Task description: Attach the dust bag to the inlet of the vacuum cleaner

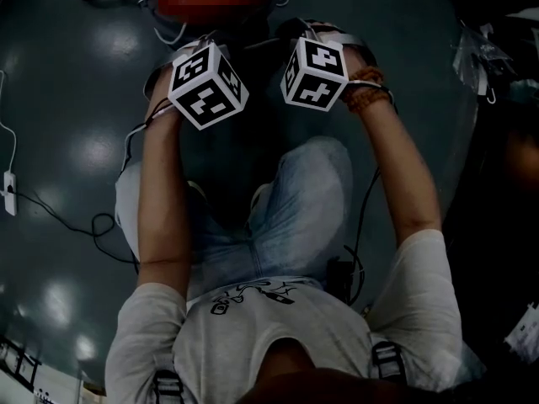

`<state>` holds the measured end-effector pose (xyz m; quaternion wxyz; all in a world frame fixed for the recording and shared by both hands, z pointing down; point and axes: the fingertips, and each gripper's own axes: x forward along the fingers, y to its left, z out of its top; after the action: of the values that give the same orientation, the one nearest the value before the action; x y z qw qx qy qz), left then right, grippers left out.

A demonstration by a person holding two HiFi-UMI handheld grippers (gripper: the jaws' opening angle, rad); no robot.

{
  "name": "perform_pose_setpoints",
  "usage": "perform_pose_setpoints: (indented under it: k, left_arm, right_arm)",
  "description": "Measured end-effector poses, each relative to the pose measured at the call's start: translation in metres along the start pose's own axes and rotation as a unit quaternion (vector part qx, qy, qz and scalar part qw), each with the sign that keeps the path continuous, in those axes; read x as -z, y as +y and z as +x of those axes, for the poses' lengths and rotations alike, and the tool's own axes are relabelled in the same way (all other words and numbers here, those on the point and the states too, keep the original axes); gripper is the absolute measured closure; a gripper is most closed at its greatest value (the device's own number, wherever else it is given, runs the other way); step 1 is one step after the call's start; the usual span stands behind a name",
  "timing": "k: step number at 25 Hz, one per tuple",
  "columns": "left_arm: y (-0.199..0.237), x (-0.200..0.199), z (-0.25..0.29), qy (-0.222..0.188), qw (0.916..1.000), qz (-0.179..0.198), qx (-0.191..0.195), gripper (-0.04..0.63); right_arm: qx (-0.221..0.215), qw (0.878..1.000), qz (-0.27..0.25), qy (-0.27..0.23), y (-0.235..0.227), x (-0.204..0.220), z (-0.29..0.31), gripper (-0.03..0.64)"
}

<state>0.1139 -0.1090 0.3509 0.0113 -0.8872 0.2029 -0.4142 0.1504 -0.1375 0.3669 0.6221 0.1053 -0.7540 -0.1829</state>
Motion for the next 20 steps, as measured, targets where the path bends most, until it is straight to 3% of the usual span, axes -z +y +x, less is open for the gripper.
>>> perform_pose_setpoints:
  k: [2, 8, 10, 15, 17, 20]
  left_arm:
    - [0.001, -0.001, 0.001, 0.001, 0.9999, 0.013, -0.008, 0.561]
    - [0.011, -0.019, 0.006, 0.003, 0.9959, 0.068, -0.06, 0.557]
    - [0.013, -0.018, 0.007, -0.003, 0.9966, 0.058, -0.058, 0.555]
    - [0.01, 0.002, 0.002, -0.032, 0.9987, -0.039, 0.003, 0.568]
    - [0.011, 0.005, 0.001, -0.03, 0.9988, -0.038, 0.001, 0.568]
    - [0.015, -0.002, 0.004, -0.017, 0.9993, 0.004, -0.033, 0.563]
  right_arm:
    - [-0.002, 1.0, 0.008, -0.005, 0.0, 0.001, 0.001, 0.568]
    - [-0.028, 0.988, 0.138, -0.062, 0.011, 0.013, 0.003, 0.569]
    - [-0.018, 0.99, 0.128, -0.057, 0.009, 0.013, 0.004, 0.569]
    - [0.024, 1.0, 0.004, -0.005, -0.004, 0.0, 0.005, 0.568]
    - [0.028, 1.0, -0.005, -0.005, -0.006, -0.003, 0.005, 0.568]
    - [0.013, 0.998, 0.052, -0.027, -0.004, 0.003, 0.006, 0.568]
